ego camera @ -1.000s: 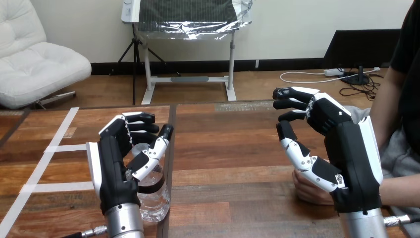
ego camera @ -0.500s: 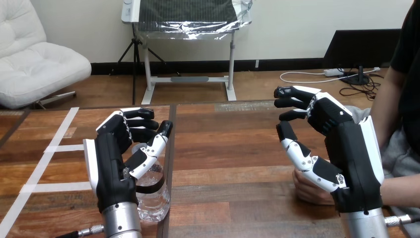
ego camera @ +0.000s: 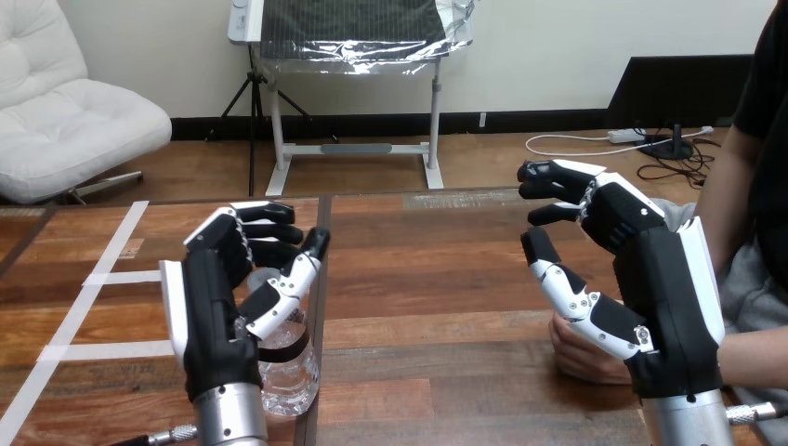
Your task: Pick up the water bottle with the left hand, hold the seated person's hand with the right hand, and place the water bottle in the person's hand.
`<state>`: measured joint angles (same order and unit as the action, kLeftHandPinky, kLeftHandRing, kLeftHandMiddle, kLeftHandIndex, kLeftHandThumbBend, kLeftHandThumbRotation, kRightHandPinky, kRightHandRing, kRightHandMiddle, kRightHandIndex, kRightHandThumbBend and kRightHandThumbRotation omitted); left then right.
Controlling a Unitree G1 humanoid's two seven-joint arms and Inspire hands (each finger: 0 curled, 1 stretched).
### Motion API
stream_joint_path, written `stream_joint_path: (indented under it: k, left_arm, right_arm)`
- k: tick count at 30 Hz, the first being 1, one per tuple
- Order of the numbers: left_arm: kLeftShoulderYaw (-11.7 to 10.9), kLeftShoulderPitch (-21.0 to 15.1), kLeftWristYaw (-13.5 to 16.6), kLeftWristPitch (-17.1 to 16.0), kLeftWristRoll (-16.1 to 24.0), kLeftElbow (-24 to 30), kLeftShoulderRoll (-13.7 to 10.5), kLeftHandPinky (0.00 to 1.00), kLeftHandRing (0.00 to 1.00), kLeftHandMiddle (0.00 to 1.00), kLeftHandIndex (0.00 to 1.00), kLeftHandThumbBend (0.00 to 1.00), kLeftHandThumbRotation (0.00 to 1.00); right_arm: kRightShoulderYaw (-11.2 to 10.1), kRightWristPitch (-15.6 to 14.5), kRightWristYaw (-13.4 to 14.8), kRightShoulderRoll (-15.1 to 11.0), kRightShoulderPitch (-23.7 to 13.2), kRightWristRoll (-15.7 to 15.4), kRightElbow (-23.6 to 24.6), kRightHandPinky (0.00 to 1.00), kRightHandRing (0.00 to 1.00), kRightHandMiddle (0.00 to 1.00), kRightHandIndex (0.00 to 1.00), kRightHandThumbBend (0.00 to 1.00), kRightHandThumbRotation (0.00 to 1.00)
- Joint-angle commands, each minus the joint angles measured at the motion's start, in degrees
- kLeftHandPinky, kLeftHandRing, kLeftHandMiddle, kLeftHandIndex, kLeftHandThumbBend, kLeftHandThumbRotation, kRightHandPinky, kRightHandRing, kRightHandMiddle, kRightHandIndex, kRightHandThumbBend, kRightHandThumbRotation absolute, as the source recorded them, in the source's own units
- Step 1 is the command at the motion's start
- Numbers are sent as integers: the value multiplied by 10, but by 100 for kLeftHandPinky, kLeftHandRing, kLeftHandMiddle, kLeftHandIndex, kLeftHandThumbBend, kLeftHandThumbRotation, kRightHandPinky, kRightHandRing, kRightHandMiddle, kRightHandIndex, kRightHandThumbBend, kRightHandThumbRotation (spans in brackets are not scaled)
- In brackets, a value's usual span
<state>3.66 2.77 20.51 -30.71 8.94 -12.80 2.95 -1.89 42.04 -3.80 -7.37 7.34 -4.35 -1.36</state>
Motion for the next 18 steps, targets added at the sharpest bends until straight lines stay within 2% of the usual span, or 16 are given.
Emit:
stream_joint_path:
  k: [1, 5, 8, 10, 11, 12, 14, 18]
  left_arm:
    - [10, -11, 4, -6, 20, 17, 22, 38, 41, 46, 48, 66, 0]
    - [11, -8, 7, 0, 31, 19, 19, 38, 42, 46, 48, 65, 0]
    - [13, -4, 9, 16, 44, 26, 17, 38, 43, 47, 49, 66, 0]
    - [16, 1, 7, 36, 57, 36, 12, 39, 44, 48, 50, 66, 0]
    - [19, 5, 0, 57, 68, 47, 7, 39, 45, 49, 51, 66, 0]
    - [21, 8, -4, 72, 76, 55, 3, 43, 50, 55, 56, 67, 2]
    - [25, 12, -9, 93, 92, 68, -2, 46, 53, 58, 59, 68, 4]
    - [28, 17, -9, 117, 122, 84, -8, 56, 63, 66, 68, 73, 11]
  right_arm:
    - [-6, -3, 2, -7, -28, 2, 17, 61, 71, 74, 69, 39, 11]
    - [-7, -6, 1, -6, -26, 0, 20, 62, 72, 74, 69, 39, 13]
    - [-7, -4, 1, -6, -26, -1, 19, 62, 72, 74, 69, 39, 14]
    - [-7, -4, 0, -6, -26, 0, 19, 62, 72, 74, 69, 40, 15]
    - [-7, -4, 0, -6, -26, 1, 19, 62, 72, 74, 69, 40, 15]
    - [-6, -5, -1, -6, -26, 3, 20, 62, 72, 74, 69, 40, 15]
    - [-6, -5, -1, -6, -26, 3, 20, 62, 72, 74, 69, 40, 15]
    - [-6, -5, 0, -5, -26, 1, 20, 61, 72, 74, 69, 40, 16]
